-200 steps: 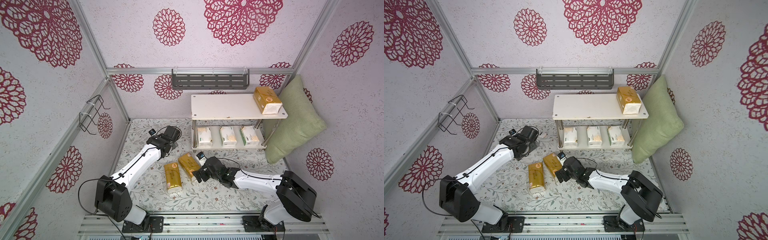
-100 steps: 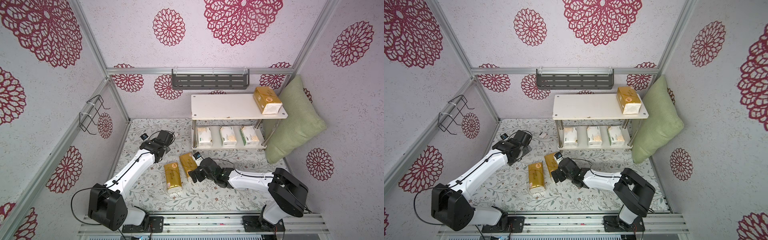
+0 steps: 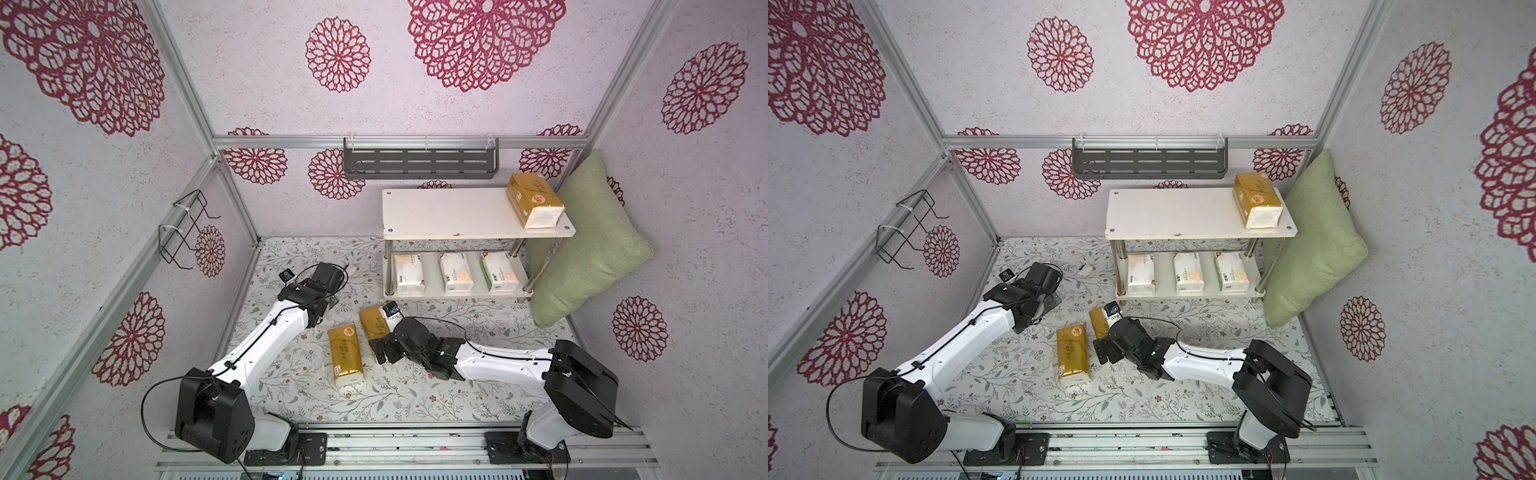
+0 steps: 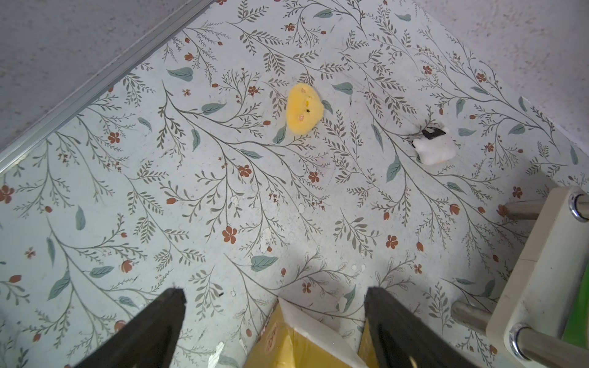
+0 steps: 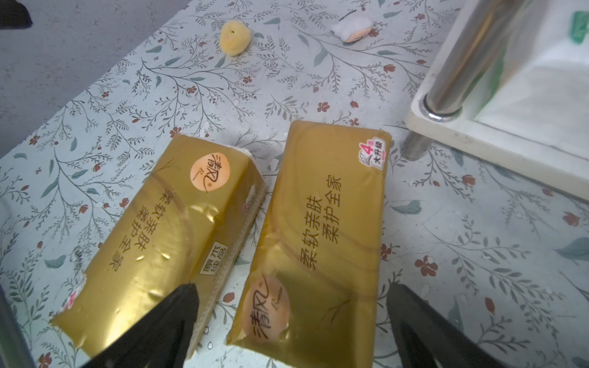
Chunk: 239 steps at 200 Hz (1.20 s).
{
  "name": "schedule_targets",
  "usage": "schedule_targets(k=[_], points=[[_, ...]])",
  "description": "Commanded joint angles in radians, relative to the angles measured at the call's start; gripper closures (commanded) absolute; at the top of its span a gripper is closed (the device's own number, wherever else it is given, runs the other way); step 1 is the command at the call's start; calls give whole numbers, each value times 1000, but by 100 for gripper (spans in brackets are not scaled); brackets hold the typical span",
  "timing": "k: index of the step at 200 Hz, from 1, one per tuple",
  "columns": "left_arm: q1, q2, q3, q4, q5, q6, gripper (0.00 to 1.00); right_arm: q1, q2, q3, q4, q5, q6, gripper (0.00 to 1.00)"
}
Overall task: Place the tissue boxes on the shelf by color
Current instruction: Pick up the box of tissues from the center of the board.
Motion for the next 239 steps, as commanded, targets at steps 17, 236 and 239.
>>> schedule_targets(k=[17,236,239], points=[[15,-29,-19,27,6,7,4,18,52,21,17,54,45,1],[22,-13,-64,97,53,21,4,39,154,-96,185,136,77,1],[21,-13,-64,96,53,22,4,41,155,-96,184,136,77,1]])
